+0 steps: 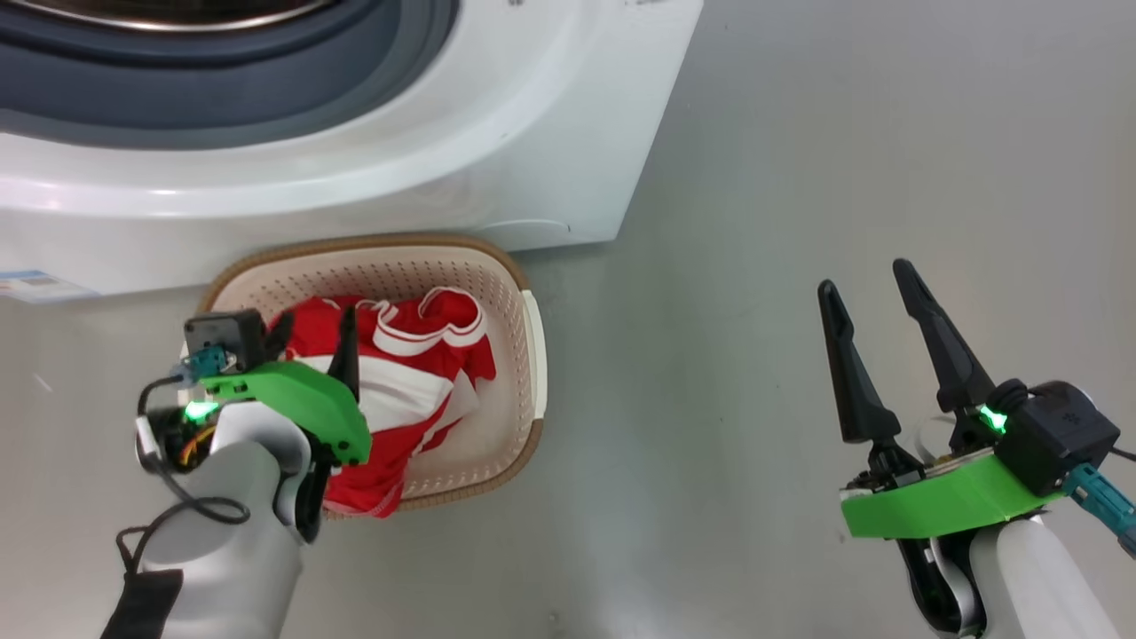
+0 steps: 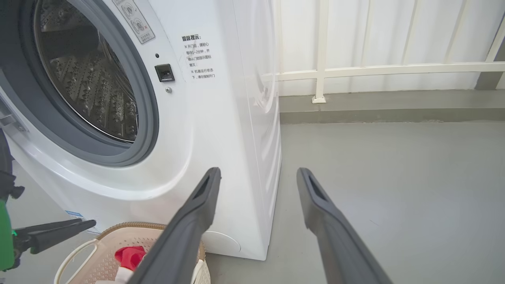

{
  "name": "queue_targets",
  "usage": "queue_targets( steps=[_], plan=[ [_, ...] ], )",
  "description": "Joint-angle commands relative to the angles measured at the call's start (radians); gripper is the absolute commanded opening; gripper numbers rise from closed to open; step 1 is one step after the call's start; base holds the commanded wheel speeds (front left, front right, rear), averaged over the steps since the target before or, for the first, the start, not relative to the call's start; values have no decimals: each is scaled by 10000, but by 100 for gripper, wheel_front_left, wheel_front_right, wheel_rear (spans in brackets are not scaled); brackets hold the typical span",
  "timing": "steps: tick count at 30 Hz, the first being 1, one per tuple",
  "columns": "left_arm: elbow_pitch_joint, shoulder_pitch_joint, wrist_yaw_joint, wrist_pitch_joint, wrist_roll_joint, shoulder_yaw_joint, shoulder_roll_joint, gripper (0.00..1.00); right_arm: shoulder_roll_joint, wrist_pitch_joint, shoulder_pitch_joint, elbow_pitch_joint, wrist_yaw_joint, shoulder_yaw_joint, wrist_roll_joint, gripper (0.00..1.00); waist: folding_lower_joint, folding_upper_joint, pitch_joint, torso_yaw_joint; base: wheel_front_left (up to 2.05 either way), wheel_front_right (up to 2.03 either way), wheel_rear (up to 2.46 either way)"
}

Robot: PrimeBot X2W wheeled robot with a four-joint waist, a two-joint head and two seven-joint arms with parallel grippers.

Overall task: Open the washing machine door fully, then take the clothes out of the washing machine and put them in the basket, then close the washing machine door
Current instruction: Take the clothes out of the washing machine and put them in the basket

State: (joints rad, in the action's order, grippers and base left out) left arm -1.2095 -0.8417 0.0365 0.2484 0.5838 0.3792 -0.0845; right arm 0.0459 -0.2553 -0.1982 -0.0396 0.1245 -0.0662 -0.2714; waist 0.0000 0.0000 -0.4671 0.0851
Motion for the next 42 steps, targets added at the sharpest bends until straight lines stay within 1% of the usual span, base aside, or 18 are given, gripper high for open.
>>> queue_targets(
  steps=[1,7,8,12,17,20,22,25,32,35,42],
  plan=[
    [701,302,-87,127,-154,-337,-478,100,43,-65,274,179,62,-130,0,100,0,0,396,-106,0,0,0],
    [3409,1653,-586,131,-789,-891,-724,100,43,-65,522,111,62,3,10,100,0,0,1025,-212,0,0,0],
    [4401,2170,-853,131,-1004,-1197,-749,100,43,-65,595,93,62,37,30,100,0,0,1225,-241,0,0,0],
    [6242,3255,-1186,132,-1422,-1685,-675,100,43,-65,699,83,62,218,139,100,0,0,1631,-323,0,0,0],
    [7975,4357,-1336,132,-1911,-1952,-659,100,43,-65,775,48,62,404,272,100,0,0,2072,-432,0,0,0],
    [8806,4849,-1254,133,-2077,-2012,-646,100,43,-65,849,14,62,506,328,100,0,0,2294,-499,0,0,0],
    [9289,5146,-1072,133,-2097,-2021,-636,100,43,-65,918,8,62,558,356,100,0,0,2438,-532,0,0,0],
    [9725,5584,-1055,133,-2241,-2069,-728,100,43,-65,1040,19,62,620,392,100,0,0,2625,-559,0,0,0],
    [10589,6412,-1394,133,-2356,-2223,-869,100,43,-65,1378,74,62,798,445,100,0,0,3020,-565,0,0,0],
    [11035,6818,-1442,117,-2248,-2303,-907,100,43,-65,1556,83,62,851,450,100,0,0,3221,-558,0,0,0],
    [11599,7587,-1563,90,-2069,-2434,-954,100,43,-65,1896,74,62,985,441,100,0,0,3759,-606,0,0,0]
  ],
)
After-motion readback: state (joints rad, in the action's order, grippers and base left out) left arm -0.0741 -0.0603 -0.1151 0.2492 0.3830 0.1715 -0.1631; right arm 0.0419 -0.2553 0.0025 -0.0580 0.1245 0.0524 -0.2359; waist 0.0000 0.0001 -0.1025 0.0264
